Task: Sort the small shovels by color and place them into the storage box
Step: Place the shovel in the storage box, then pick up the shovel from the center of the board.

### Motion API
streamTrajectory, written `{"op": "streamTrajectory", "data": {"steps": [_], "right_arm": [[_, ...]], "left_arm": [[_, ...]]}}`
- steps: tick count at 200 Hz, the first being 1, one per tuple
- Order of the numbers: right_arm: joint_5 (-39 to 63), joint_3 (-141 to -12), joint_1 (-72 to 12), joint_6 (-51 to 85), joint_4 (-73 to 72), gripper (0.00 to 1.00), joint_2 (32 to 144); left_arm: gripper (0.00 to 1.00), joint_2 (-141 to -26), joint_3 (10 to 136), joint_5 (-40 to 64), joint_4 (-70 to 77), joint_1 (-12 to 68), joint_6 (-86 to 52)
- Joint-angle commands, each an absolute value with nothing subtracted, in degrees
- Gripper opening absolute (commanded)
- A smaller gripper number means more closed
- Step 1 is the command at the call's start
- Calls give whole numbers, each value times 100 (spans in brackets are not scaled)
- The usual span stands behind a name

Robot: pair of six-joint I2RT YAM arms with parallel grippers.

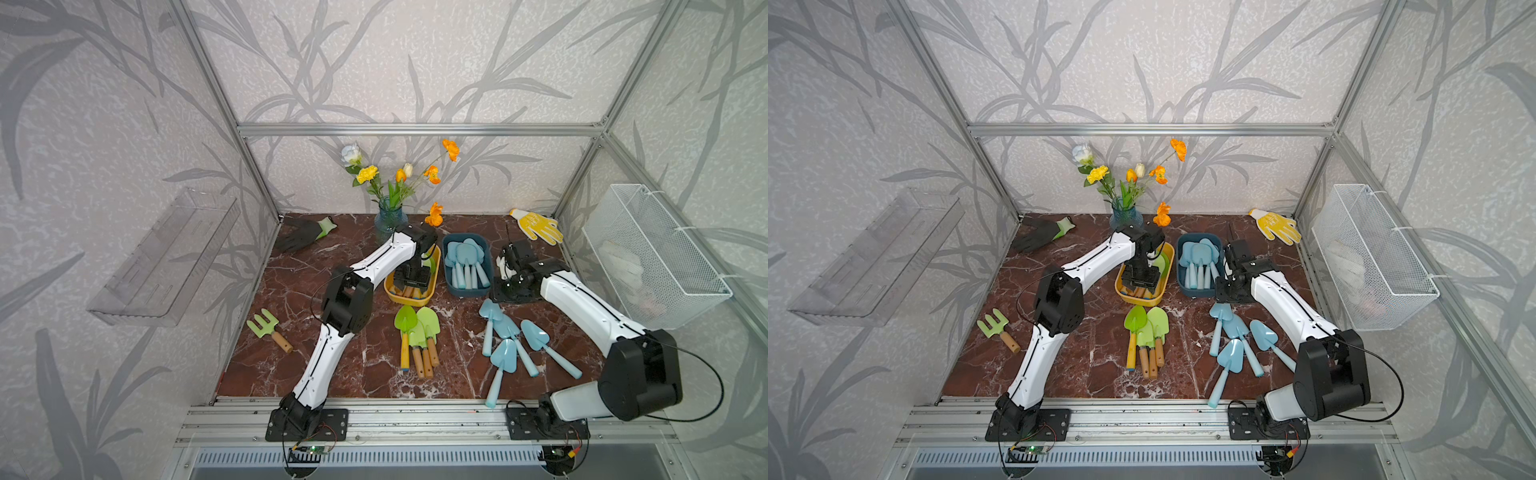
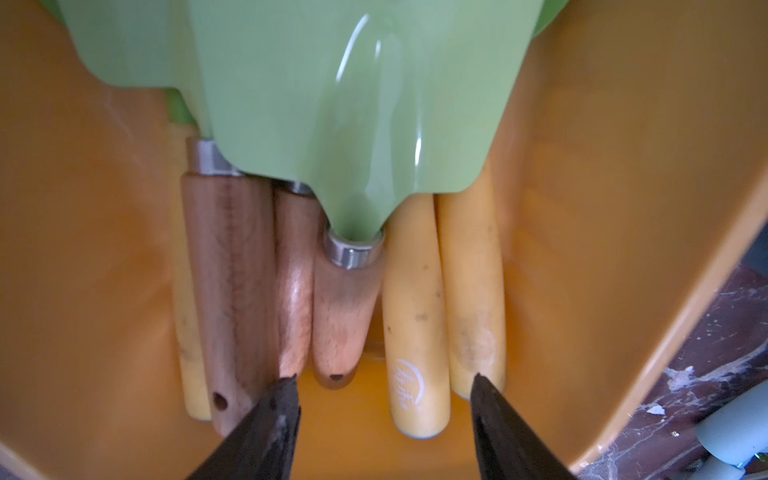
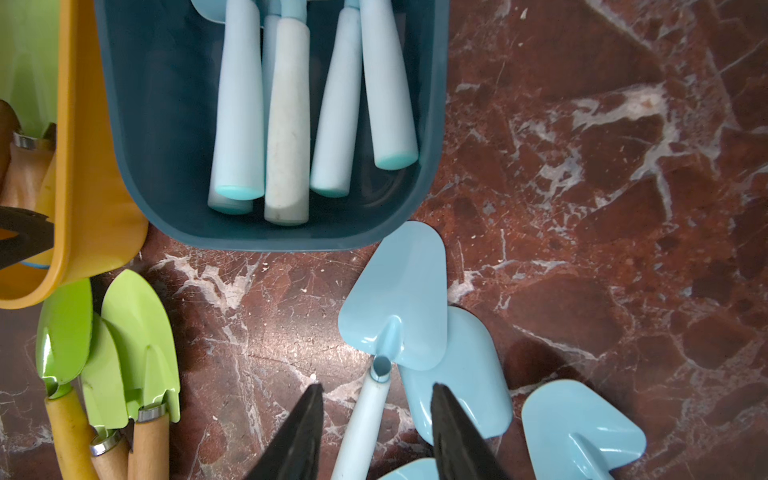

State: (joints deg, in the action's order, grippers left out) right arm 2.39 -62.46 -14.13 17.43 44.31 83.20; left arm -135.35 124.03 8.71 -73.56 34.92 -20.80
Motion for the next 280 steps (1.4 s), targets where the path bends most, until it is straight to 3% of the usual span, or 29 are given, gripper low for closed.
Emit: {"op": "streamTrajectory", "data": {"steps": [1, 26, 97, 145, 185, 232, 280], "right_arm": [[251, -6076, -1389, 1868, 4603, 45, 8118], [456, -5734, -1413, 2032, 4579, 46, 7988], [492, -4615, -2266, 2750, 4252, 47, 7690], [392, -4247, -2327, 2850, 3790, 45, 7879], [510, -4243, -2330, 2831, 3448, 39, 8367], [136, -4313, -2320, 2909, 3738, 20, 8367], [-642, -4731, -2023, 2993, 4531, 17, 7721]], "left_arm": [[67, -13116, 12610, 937, -7488, 3498, -2168], [71, -12870, 12648, 993, -7400, 3494, -2273], [72, -12587, 12325, 773, -7047, 3296, -2695], [72, -12527, 12085, 817, -6955, 3276, -2712], [72, -12486, 11996, 820, -6940, 3271, -2718], [72, -12467, 11930, 760, -6952, 3261, -2680], [72, -12437, 11932, 775, -6926, 3210, -2671]]}}
